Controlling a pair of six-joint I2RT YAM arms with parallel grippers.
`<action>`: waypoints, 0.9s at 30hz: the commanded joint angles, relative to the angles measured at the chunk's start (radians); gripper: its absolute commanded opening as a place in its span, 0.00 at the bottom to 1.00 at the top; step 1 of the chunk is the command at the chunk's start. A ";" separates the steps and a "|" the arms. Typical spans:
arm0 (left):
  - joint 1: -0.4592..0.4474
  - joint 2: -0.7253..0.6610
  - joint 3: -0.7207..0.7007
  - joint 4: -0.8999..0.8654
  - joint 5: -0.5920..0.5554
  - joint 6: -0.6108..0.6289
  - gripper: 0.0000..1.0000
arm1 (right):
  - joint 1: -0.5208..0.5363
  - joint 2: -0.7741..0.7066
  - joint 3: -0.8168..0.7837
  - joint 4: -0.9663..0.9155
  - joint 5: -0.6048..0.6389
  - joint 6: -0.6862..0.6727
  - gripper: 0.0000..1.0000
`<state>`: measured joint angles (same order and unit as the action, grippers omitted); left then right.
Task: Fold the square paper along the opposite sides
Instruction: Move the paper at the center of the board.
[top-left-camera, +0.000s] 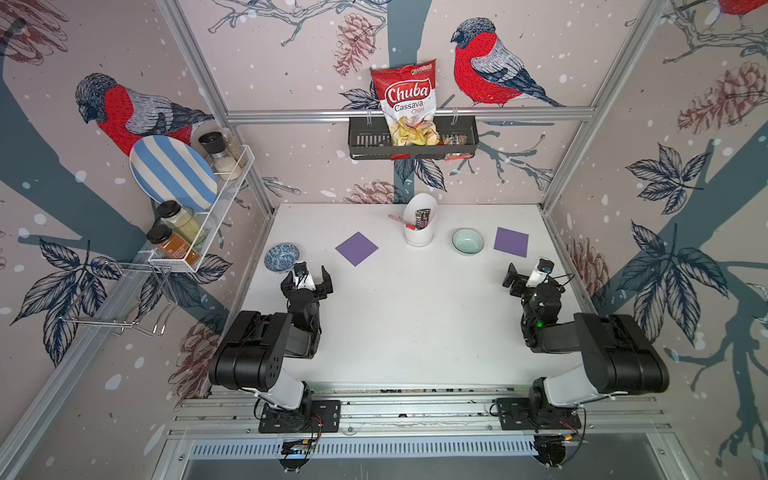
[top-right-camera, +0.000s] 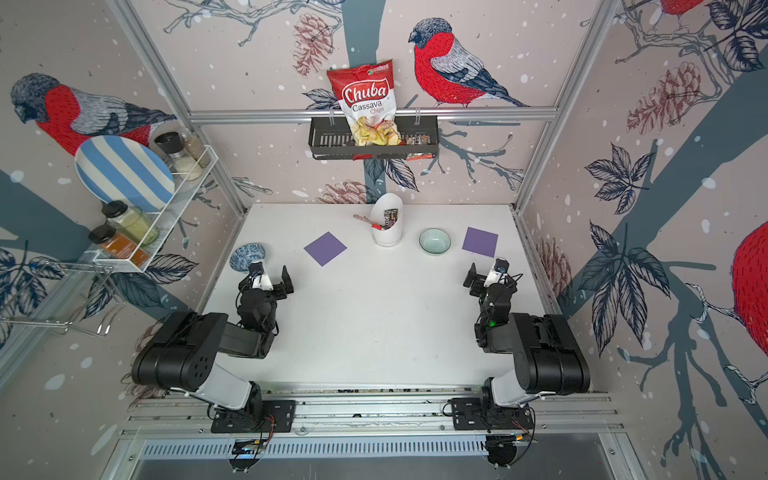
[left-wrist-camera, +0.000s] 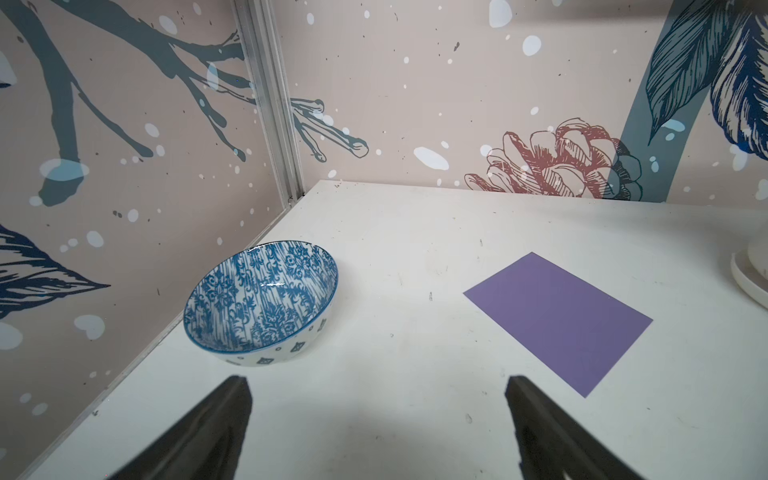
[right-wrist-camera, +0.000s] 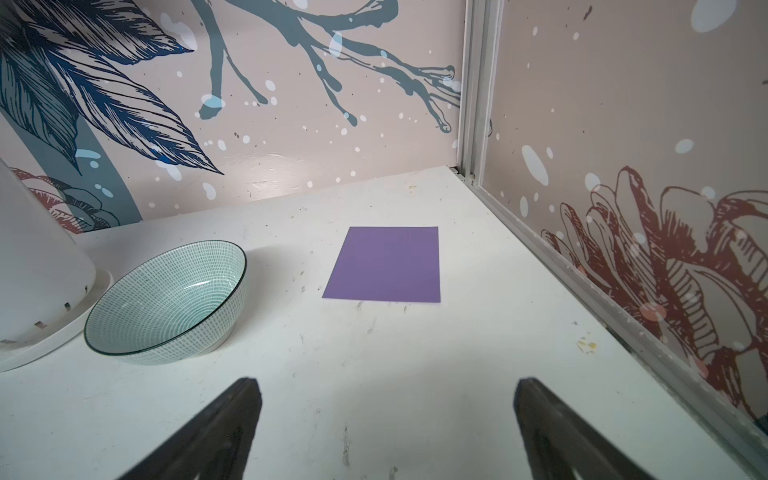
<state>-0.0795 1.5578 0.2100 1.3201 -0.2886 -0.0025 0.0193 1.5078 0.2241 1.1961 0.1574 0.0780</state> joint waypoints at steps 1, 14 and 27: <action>0.004 -0.001 0.003 0.031 0.009 -0.003 0.98 | 0.001 -0.002 0.001 0.027 0.010 -0.001 1.00; 0.004 -0.001 0.003 0.031 0.009 -0.002 0.98 | 0.001 -0.001 0.001 0.027 0.009 -0.001 1.00; 0.000 -0.099 0.046 -0.111 -0.002 0.001 0.95 | 0.084 -0.113 0.112 -0.247 0.091 -0.069 0.94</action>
<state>-0.0757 1.5200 0.2218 1.2720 -0.2836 -0.0021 0.0605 1.4464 0.2699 1.1015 0.1844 0.0563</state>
